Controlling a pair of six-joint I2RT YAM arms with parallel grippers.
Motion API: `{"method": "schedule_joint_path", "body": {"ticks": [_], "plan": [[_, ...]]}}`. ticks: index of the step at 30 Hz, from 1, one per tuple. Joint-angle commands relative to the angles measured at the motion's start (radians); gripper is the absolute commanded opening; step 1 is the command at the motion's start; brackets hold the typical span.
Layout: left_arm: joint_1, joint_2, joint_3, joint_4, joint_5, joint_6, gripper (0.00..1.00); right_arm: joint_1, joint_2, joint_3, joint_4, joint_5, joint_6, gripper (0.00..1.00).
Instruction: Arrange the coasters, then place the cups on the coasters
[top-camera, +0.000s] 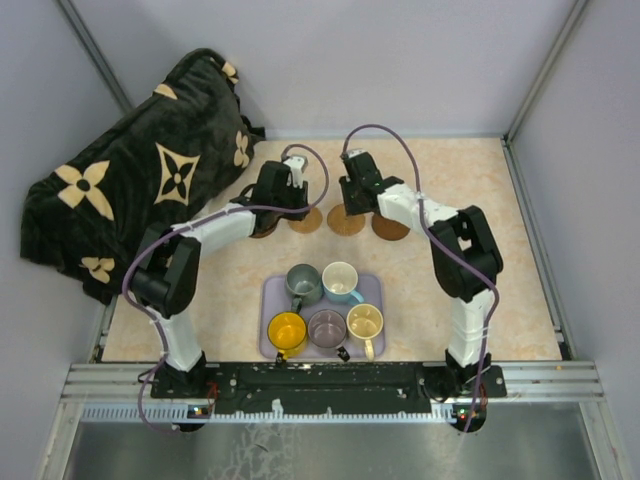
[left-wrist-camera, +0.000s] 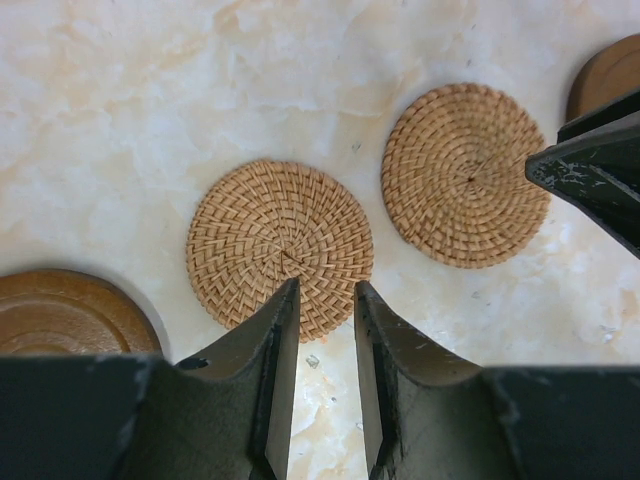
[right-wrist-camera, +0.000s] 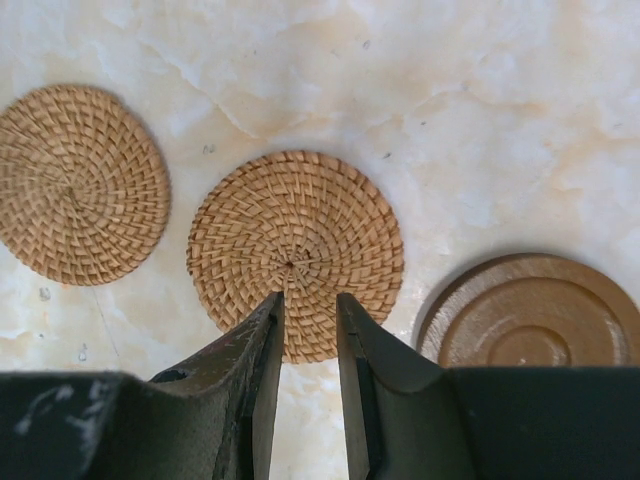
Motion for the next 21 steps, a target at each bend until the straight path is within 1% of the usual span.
{"method": "schedule_joint_path", "body": {"ticks": [1, 7, 10, 12, 16, 21], "plan": [[-0.004, -0.1, -0.021, -0.02, 0.011, -0.006, 0.36, -0.004, -0.161, -0.057, -0.004, 0.1, 0.0, 0.29], [-0.006, -0.237, -0.122, -0.054, -0.014, -0.016, 0.4, -0.043, -0.319, -0.253, 0.012, 0.159, 0.052, 0.29], [-0.006, -0.313, -0.179, -0.079, -0.016, -0.014, 0.43, -0.073, -0.417, -0.345, 0.02, 0.163, 0.073, 0.3], [-0.005, -0.363, -0.217, -0.095, -0.017, -0.017, 0.45, -0.087, -0.452, -0.388, 0.022, 0.159, 0.077, 0.31], [-0.005, -0.471, -0.303, -0.101, -0.042, -0.053, 0.48, -0.092, -0.469, -0.427, 0.011, 0.165, 0.08, 0.31], [-0.005, -0.599, -0.389, -0.086, -0.043, -0.109, 0.49, -0.092, -0.447, -0.458, 0.018, 0.174, 0.09, 0.31]]}}
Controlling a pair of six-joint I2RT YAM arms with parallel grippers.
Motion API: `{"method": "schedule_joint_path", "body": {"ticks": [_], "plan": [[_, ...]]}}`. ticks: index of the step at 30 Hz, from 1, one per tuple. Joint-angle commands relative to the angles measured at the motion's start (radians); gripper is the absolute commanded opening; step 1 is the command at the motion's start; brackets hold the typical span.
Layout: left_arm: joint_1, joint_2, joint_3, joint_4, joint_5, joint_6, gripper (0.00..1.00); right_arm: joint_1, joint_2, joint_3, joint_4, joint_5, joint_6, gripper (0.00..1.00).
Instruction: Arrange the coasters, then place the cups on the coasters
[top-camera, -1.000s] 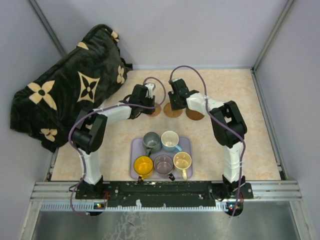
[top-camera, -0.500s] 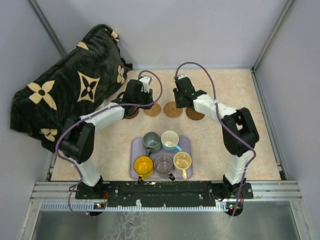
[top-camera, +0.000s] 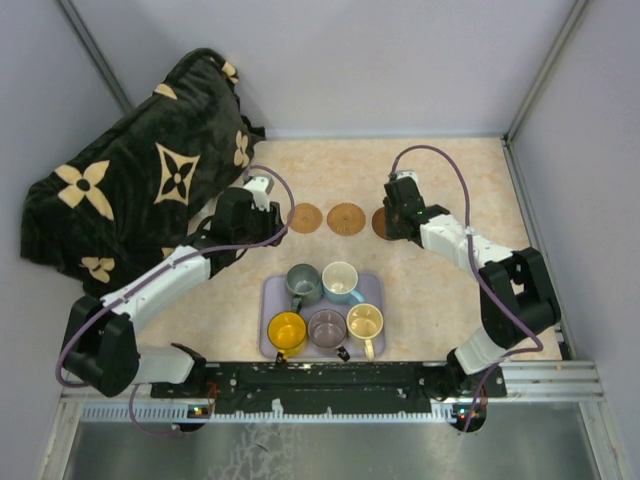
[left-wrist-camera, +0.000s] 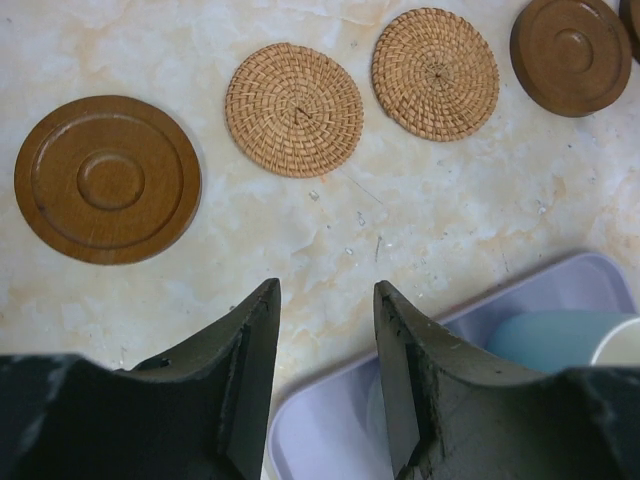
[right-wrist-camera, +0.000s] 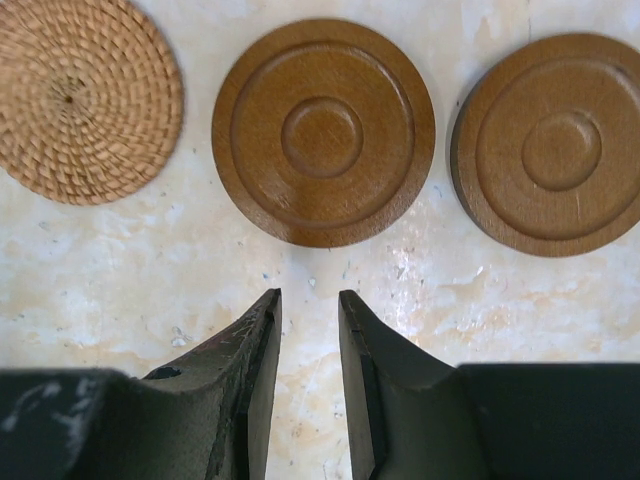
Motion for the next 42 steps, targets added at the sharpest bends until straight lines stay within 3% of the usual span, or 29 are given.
{"method": "schedule_joint_path", "body": {"ticks": [1, 17, 42], "plan": [[-0.005, -0.106, -0.054, 0.006, -0.009, -0.059, 0.5, 0.003, -0.008, -0.019, 0.026, 0.031, 0.02, 0.31], [-0.005, -0.259, -0.119, -0.043, -0.035, -0.099, 0.52, -0.006, 0.067, -0.059, 0.036, 0.021, 0.059, 0.31], [-0.005, -0.256, -0.136, -0.053, -0.056, -0.11, 0.53, -0.034, 0.219, -0.034, 0.086, -0.001, 0.077, 0.3]]}}
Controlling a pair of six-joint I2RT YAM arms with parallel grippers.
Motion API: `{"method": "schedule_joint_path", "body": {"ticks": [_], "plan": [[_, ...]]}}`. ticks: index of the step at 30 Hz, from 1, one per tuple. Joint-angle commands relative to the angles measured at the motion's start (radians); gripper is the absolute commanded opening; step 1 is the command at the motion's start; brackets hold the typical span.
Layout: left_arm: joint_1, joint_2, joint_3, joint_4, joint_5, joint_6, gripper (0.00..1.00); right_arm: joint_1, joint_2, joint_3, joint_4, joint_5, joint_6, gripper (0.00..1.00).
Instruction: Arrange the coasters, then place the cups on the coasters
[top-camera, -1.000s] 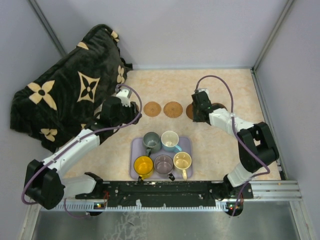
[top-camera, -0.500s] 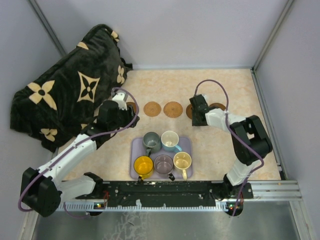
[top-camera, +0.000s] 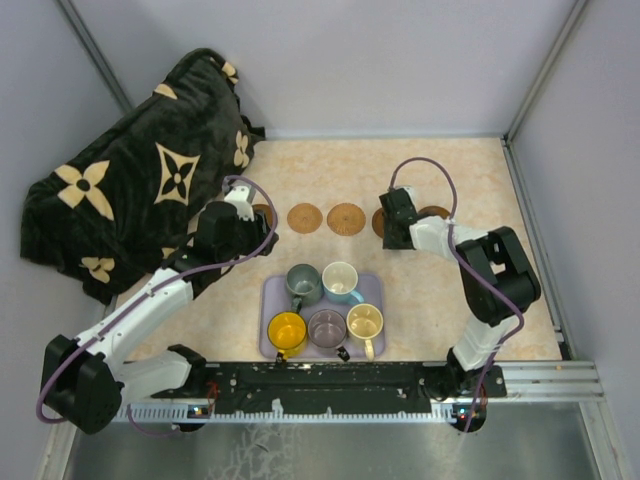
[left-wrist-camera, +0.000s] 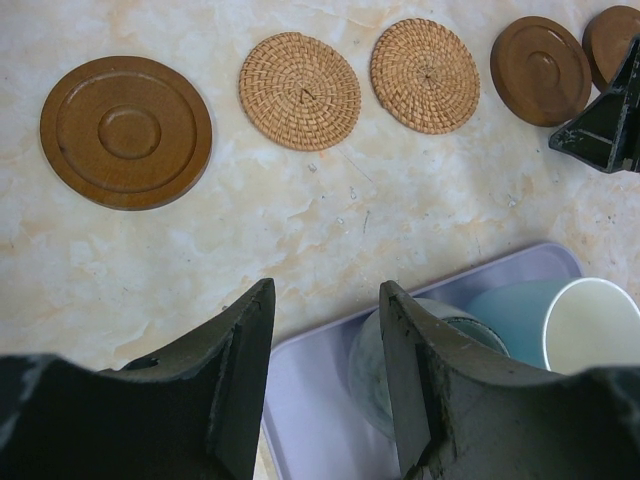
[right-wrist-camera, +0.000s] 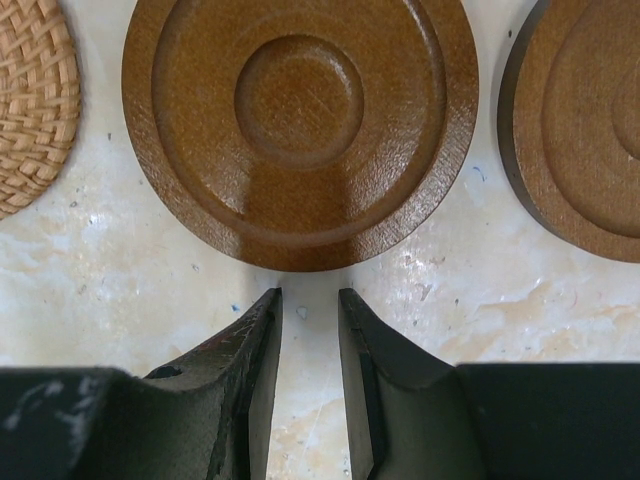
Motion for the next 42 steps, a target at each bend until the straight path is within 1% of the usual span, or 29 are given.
{"method": "schedule_joint_path", "body": {"ticks": [1, 10, 21, 31, 34, 42], "plan": [[-0.005, -0.005, -0.009, 0.0, -0.008, -0.003, 0.53, -0.016, 0.056, 0.024, -0.01, -0.002, 0.007, 0.3], [-0.005, 0.007, -0.008, 0.002, -0.007, 0.0, 0.53, -0.02, 0.09, 0.066, -0.015, -0.003, -0.002, 0.3], [-0.005, 0.016, -0.015, 0.011, -0.003, -0.002, 0.54, -0.021, 0.086, 0.053, -0.019, -0.01, -0.002, 0.29], [-0.005, 0.028, -0.02, 0.022, 0.019, -0.009, 0.53, -0.04, -0.068, -0.048, -0.05, 0.026, 0.032, 0.3], [-0.005, 0.023, -0.029, 0.026, 0.026, -0.016, 0.53, -0.074, -0.144, -0.09, -0.067, 0.027, 0.041, 0.3], [-0.005, 0.021, -0.04, 0.035, 0.03, -0.019, 0.53, -0.199, -0.272, -0.195, -0.101, 0.027, 0.04, 0.3]]}}
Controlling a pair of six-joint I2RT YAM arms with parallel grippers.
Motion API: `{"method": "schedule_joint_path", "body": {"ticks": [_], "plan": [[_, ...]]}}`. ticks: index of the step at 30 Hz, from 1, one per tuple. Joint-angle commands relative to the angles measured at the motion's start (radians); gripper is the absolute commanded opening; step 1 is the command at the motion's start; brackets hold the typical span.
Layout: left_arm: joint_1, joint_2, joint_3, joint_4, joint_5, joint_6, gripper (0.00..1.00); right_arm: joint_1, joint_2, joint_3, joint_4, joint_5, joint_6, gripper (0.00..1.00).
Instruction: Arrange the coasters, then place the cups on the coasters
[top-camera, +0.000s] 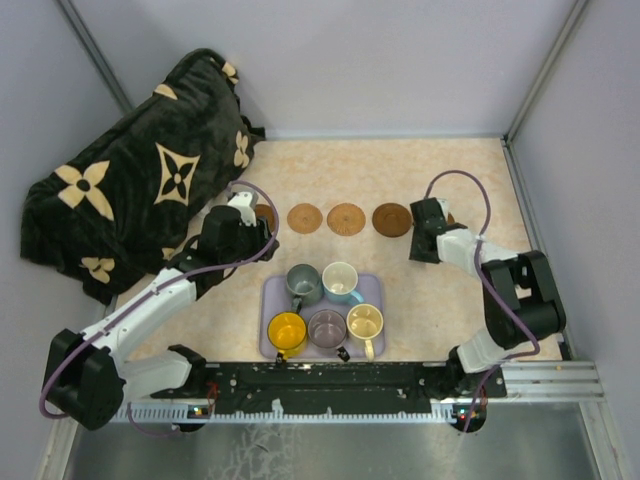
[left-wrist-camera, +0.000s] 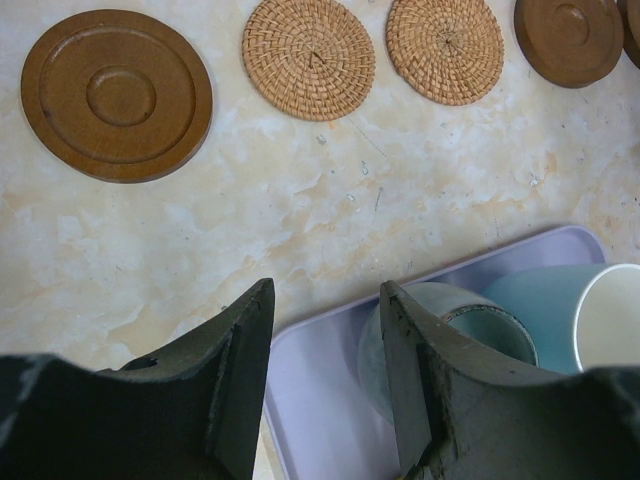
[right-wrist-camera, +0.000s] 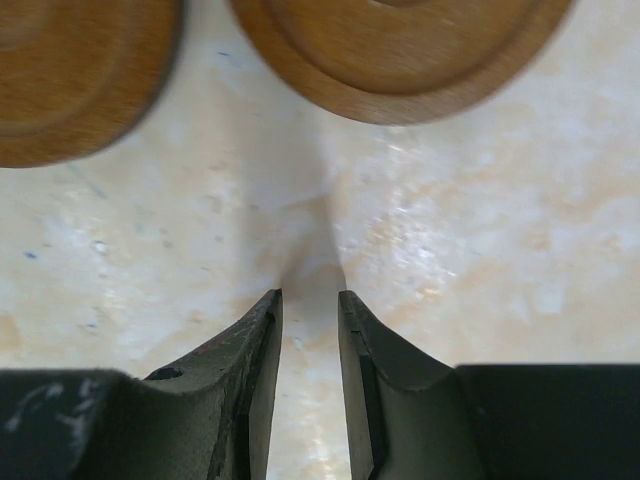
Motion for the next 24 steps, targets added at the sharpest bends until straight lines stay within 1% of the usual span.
{"method": "schedule_joint_path", "body": {"ticks": [1, 8, 14, 24], "plan": [[-0.005, -0.002, -0.004, 0.031, 0.017, -0.011, 0.53, -0.062, -0.091, -0.035, -0.018, 0.016, 0.004, 0.3], [-0.005, 0.016, 0.005, 0.038, 0.03, -0.008, 0.53, -0.137, -0.09, -0.043, -0.009, 0.006, -0.005, 0.31], [-0.005, 0.018, 0.003, 0.036, 0.031, -0.008, 0.53, -0.174, -0.032, -0.006, 0.02, -0.006, -0.005, 0.31], [-0.005, 0.021, 0.005, 0.026, 0.016, -0.003, 0.54, -0.186, 0.077, 0.077, 0.055, -0.058, -0.004, 0.31]]}}
